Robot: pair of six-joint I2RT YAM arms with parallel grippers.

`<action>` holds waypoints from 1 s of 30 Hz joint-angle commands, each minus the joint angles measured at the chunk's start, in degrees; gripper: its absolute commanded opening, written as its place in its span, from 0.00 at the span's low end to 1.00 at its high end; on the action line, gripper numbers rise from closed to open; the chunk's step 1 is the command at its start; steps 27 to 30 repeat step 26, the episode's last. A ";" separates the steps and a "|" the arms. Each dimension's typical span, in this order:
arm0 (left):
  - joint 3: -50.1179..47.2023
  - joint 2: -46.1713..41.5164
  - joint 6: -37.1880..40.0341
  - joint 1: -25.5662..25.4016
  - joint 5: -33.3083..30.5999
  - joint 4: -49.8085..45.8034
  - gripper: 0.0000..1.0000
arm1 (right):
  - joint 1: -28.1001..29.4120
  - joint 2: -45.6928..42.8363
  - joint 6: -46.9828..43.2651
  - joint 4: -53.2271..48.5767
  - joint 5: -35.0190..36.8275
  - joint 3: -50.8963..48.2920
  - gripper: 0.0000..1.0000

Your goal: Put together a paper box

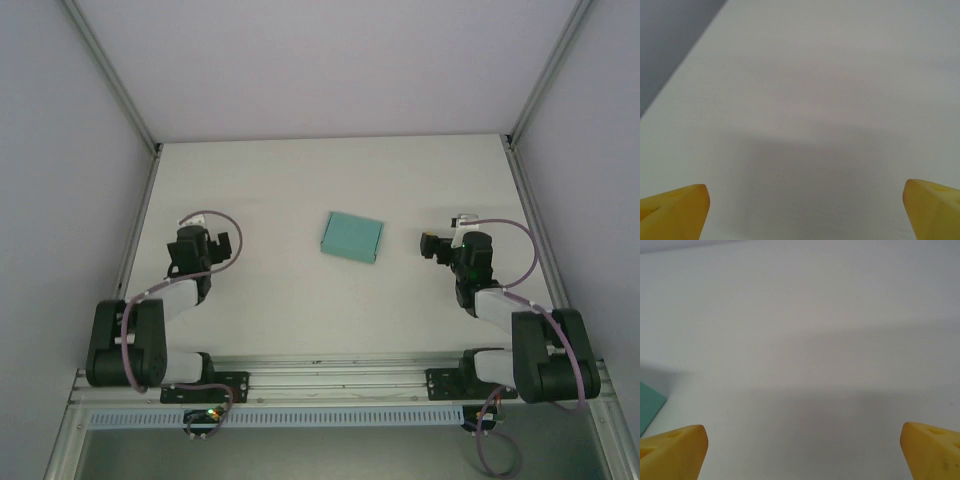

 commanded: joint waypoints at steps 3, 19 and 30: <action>5.60 4.64 3.86 3.13 4.50 5.12 1.00 | -2.50 16.28 -0.30 25.46 -4.35 1.56 1.00; -4.18 10.69 5.21 4.61 7.19 30.19 1.00 | 0.05 14.86 -3.76 14.28 -4.32 6.03 1.00; -3.94 10.85 5.75 3.55 4.05 30.05 1.00 | -0.02 14.86 -3.76 14.31 -4.18 6.08 0.99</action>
